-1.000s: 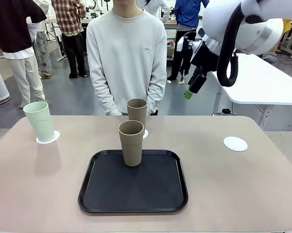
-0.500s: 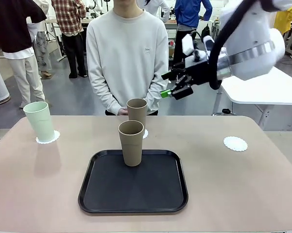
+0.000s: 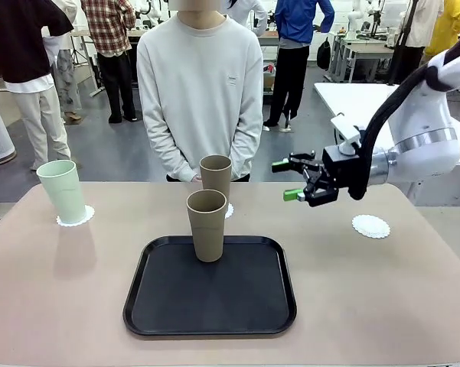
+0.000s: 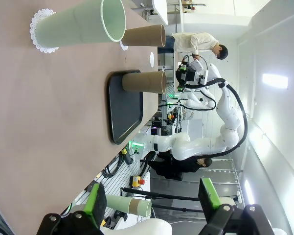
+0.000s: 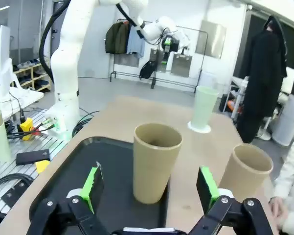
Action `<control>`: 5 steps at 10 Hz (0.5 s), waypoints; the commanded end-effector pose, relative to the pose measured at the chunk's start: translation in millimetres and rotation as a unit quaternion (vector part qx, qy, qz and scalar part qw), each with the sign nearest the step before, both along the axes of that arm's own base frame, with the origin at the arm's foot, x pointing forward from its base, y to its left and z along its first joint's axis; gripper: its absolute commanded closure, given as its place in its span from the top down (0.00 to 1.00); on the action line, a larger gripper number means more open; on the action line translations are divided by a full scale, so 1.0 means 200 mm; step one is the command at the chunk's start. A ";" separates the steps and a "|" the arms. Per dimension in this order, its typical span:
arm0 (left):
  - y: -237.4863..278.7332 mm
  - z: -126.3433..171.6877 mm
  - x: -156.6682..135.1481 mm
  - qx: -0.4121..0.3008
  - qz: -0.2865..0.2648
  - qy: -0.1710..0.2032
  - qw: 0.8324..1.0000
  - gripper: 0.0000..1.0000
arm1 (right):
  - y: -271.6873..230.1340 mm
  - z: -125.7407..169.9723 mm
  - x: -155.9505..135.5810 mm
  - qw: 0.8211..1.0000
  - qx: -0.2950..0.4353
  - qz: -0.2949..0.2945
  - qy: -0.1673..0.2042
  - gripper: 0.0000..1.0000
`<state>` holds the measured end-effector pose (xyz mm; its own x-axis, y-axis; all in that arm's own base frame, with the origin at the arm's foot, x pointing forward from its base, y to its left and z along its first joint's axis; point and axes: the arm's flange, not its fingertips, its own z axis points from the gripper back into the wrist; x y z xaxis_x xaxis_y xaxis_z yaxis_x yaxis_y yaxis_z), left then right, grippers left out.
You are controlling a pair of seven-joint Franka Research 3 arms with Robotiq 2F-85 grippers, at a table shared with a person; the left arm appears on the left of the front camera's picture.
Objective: Place coasters on the table and set cups on them.
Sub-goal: Take one Reusable plastic cup from the Flat Tray and place it on a coaster set by the human.
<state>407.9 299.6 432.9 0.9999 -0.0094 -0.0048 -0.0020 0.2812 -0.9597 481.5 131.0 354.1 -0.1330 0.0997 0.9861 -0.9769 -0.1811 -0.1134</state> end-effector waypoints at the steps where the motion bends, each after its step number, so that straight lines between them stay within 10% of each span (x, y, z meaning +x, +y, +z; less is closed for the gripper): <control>1: 0.00 0.02 -0.01 0.000 0.000 0.004 1.000 1.00 | 0.06 0.00 0.05 1.000 -0.019 0.015 0.012 1.00; 5: 0.00 0.02 -0.01 0.000 0.000 0.004 1.000 1.00 | 0.22 -0.18 0.11 0.997 -0.065 -0.008 0.046 1.00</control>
<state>407.9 299.6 432.9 0.9999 -0.0095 -0.0047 -0.0019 0.2813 -0.9596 493.7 166.2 323.0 -0.0755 0.1911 0.9787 -0.9803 -0.1939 -0.0378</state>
